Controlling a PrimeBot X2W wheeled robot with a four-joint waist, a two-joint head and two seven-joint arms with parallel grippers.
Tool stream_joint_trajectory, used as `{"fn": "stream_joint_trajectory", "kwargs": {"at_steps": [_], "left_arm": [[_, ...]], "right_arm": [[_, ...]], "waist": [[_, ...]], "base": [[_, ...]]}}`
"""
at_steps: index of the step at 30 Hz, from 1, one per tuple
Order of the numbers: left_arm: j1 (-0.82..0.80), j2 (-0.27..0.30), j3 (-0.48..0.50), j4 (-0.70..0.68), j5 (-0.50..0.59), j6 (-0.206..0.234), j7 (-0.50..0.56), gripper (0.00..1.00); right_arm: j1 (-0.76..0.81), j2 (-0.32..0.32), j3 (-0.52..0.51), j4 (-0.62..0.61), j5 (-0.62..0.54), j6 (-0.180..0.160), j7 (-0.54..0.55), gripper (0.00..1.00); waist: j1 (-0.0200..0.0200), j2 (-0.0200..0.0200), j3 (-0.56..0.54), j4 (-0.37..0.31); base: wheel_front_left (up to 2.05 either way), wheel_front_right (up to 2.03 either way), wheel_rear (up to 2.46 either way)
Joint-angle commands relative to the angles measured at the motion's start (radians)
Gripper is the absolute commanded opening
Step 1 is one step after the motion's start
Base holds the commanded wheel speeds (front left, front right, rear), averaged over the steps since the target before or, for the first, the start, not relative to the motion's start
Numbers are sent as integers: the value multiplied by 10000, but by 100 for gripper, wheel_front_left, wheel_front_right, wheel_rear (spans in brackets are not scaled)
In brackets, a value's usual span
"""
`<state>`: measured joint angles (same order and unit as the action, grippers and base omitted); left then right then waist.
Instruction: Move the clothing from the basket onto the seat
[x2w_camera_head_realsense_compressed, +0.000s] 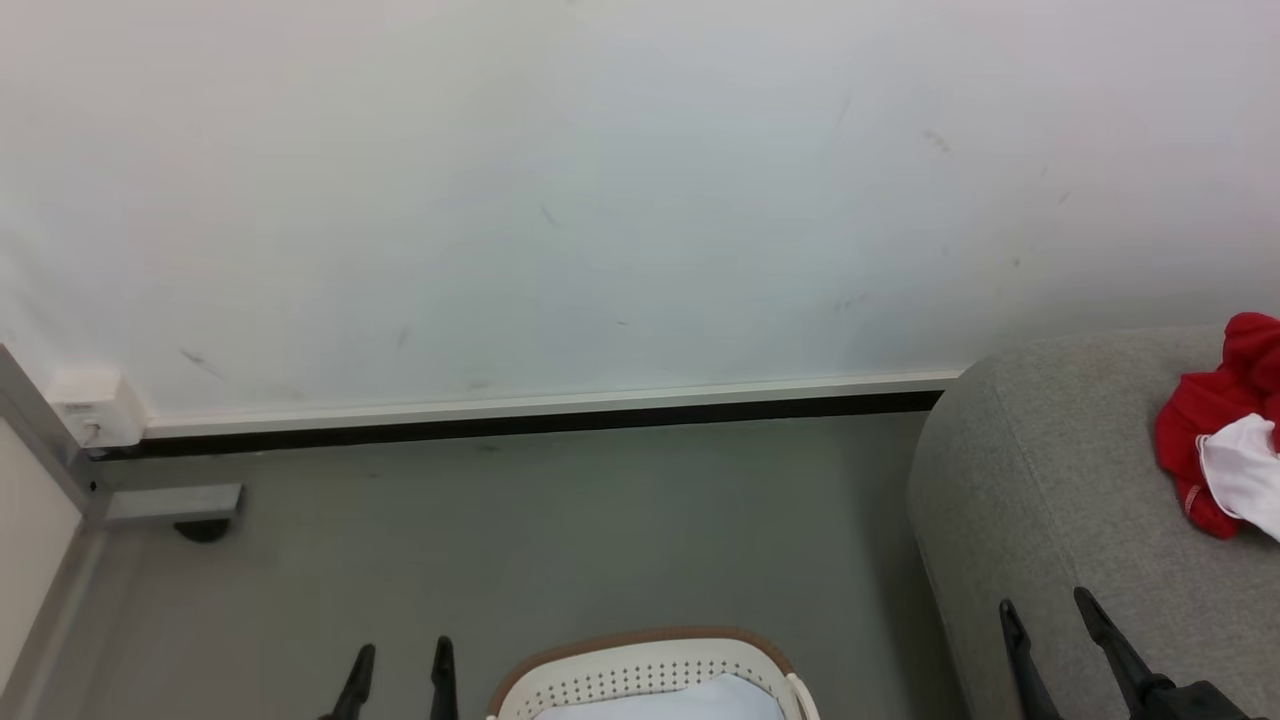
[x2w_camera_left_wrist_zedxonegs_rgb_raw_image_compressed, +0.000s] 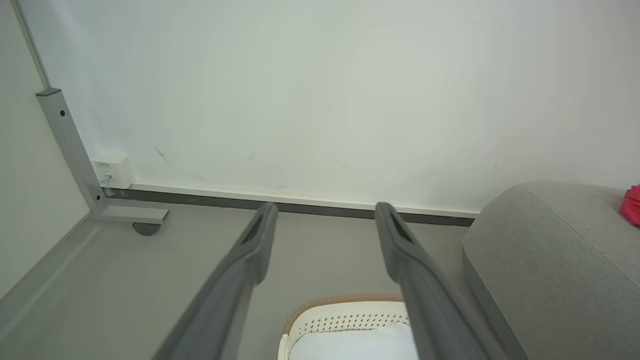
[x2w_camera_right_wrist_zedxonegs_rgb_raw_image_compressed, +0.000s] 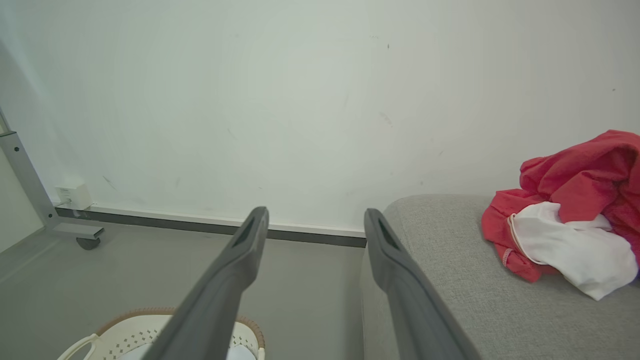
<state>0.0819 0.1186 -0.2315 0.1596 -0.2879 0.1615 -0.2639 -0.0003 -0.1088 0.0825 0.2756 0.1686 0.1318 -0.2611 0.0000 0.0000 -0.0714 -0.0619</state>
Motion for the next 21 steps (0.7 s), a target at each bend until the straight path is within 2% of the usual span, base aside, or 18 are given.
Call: {"fn": "stream_joint_trajectory", "kwargs": {"at_steps": [1, 4, 5, 8, 21], "left_arm": [[4, -24, 80, 33, 172, -65, -5, 100], [-36, -144, 192, 56, 249, -259, -5, 100], [-6, -152, 197, 29, 184, -297, -1, 0], [64, -168, 169, 244, 107, -310, 22, 0], [-295, -257, 750, 189, -2235, -617, 676, 0]], "right_arm": [[-129, 10, -59, 42, 28, -23, -20, 100], [-64, 47, -32, 85, 40, -23, -20, 100], [-4, 87, -1, 85, 4, 0, 0, 0], [128, 156, 15, 286, 76, 2, 64, 0], [-165, 230, -366, 213, 2574, -1, 735, 0]], "waist": [[0, 0, -8, 36], [0, 0, -20, 76], [0, 0, -21, 78], [0, 0, -19, 83], [0, 0, 54, 138]], "base": [[0, 0, 0], [0, 0, 0], [0, 0, 0], [0, 0, 0], [0, 0, 0]]}}
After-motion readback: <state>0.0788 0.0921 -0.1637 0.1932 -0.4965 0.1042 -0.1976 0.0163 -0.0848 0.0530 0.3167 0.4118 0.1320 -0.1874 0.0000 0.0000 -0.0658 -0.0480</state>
